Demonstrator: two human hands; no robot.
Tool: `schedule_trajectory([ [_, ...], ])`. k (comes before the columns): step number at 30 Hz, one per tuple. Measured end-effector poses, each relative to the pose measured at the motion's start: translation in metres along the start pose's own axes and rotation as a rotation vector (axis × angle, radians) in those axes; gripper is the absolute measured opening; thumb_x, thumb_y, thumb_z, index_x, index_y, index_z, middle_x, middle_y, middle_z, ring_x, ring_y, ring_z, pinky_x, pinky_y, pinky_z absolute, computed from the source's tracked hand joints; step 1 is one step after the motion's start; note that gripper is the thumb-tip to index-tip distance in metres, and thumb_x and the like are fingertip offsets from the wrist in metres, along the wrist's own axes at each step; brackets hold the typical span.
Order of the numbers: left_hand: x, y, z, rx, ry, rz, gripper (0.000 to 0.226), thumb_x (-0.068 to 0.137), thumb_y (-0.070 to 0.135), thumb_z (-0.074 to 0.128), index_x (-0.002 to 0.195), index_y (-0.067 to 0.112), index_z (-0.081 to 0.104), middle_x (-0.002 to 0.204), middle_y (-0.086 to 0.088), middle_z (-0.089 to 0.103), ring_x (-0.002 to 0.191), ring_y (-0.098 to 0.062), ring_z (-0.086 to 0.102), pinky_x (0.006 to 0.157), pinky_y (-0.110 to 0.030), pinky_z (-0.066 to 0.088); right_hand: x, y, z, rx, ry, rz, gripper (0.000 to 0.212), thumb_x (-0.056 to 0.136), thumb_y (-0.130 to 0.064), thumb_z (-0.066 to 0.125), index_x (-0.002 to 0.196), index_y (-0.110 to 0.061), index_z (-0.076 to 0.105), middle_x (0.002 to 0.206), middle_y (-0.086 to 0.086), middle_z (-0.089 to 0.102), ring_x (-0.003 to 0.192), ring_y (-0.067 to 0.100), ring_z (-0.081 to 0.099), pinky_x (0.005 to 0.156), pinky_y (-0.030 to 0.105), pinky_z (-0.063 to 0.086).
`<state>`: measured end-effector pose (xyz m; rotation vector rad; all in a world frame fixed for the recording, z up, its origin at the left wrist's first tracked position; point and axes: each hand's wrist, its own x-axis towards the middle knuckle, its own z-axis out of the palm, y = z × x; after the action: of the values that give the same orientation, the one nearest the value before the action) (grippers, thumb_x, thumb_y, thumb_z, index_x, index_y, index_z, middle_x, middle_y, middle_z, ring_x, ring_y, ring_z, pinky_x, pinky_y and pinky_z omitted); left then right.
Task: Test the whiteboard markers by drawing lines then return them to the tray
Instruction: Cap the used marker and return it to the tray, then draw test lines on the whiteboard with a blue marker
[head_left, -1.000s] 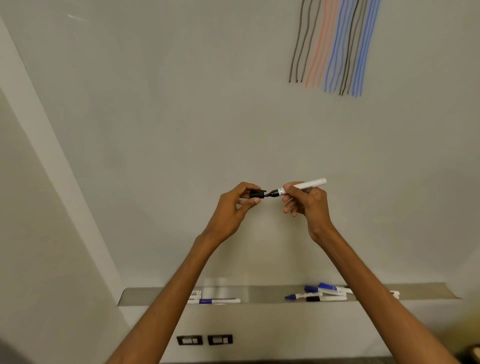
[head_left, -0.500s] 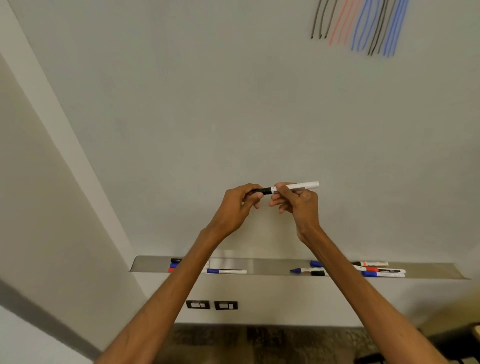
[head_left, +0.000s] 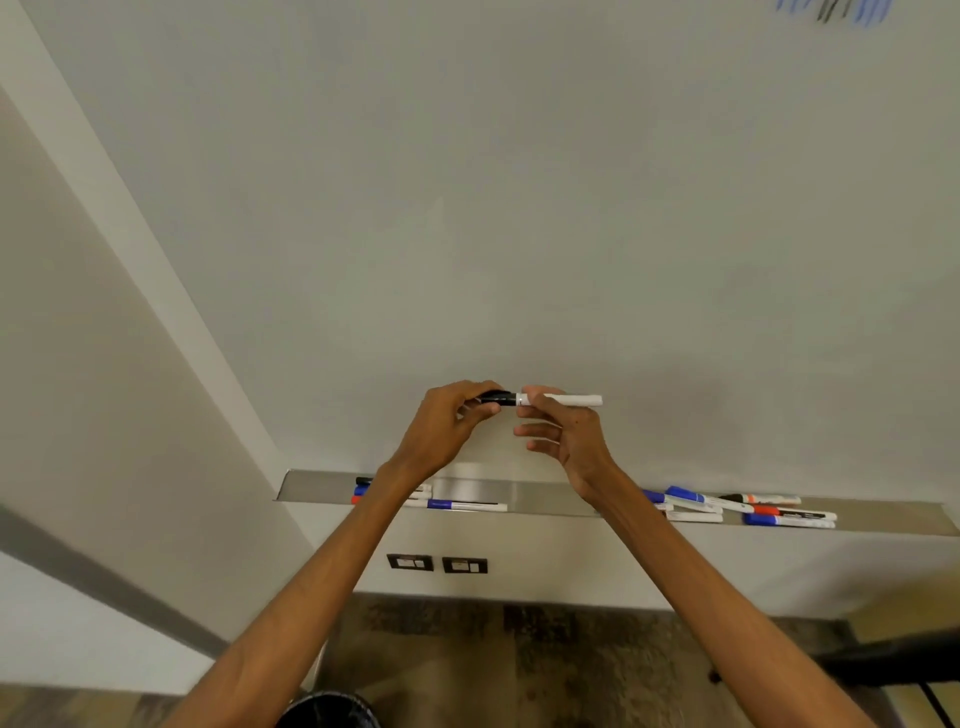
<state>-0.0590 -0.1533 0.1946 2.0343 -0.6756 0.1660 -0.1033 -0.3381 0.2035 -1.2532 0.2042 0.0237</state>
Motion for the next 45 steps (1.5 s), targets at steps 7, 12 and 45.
schedule_trajectory([
  [7,-0.035,-0.073,-0.001,0.118,-0.095,-0.218,0.023,0.095,0.025,0.064,0.116,0.034,0.067,0.109,0.014,0.071,0.095,-0.001,0.063,0.085,-0.016,0.047,0.032,0.065,-0.042,-0.335,0.006,-0.011,0.022,0.087,-0.014,0.075,0.107,-0.007,0.07,0.097,0.007,0.075,0.073,0.02,0.073,0.063,0.025,0.058],
  [12,-0.051,-0.119,0.03,0.288,-0.13,-0.333,0.031,0.095,0.021,0.065,0.125,0.014,0.066,0.121,-0.004,0.069,0.11,-0.019,0.063,0.099,-0.033,0.05,0.058,0.122,-0.049,-0.623,-0.075,-0.097,0.018,0.09,-0.01,0.071,0.108,-0.009,0.072,0.102,0.004,0.073,0.086,0.013,0.069,0.076,0.014,0.053],
  [45,-0.093,-0.193,0.096,0.511,-0.049,-0.516,0.028,0.098,0.019,0.059,0.124,0.013,0.058,0.132,-0.01,0.052,0.123,-0.026,0.048,0.108,-0.044,0.034,0.109,0.25,-0.056,-0.988,-0.037,-0.072,0.018,0.096,-0.022,0.063,0.109,-0.028,0.074,0.108,-0.006,0.073,0.108,0.021,0.062,0.096,0.048,0.049],
])
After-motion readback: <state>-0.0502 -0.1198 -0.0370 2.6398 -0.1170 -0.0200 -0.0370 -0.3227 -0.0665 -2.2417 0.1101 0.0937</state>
